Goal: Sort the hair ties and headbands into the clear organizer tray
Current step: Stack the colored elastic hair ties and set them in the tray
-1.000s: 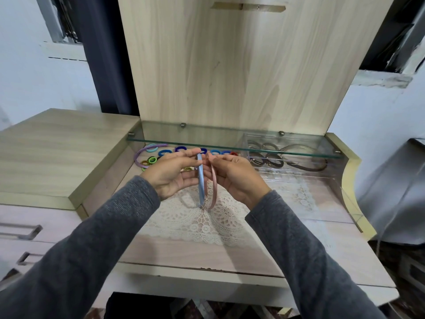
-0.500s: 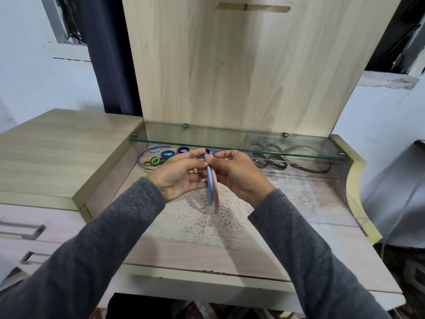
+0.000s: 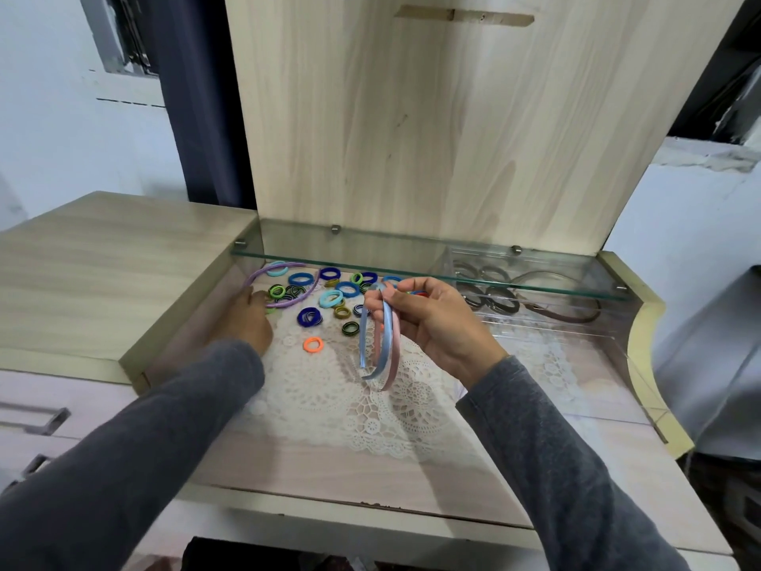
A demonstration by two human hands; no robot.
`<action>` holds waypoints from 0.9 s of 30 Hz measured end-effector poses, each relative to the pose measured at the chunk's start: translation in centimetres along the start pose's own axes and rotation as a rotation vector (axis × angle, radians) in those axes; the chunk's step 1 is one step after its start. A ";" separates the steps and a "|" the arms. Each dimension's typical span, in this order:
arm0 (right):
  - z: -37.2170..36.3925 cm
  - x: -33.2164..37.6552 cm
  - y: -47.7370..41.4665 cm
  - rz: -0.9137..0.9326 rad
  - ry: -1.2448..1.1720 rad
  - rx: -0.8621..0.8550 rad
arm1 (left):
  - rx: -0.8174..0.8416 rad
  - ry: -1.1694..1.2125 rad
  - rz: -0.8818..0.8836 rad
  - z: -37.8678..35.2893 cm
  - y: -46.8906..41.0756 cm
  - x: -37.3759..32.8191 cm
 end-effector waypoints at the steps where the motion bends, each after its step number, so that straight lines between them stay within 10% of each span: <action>1: 0.1 0.0 -0.1 0.004 0.000 -0.003 | -0.001 -0.044 -0.024 -0.1 -0.4 0.2; 27: 1.4 0.5 0.5 0.028 0.000 -0.050 | -0.180 -0.116 -0.418 5.2 4.5 -2.1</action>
Point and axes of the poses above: each hand's wrist, its own y-axis away from the middle knuckle, its own z-axis out of the back of the hand, x = y × z, the point moved 6 cm from there along -y, towards the middle knuckle, and after that the axes turned 5 degrees about z, right-handed, at the moved point
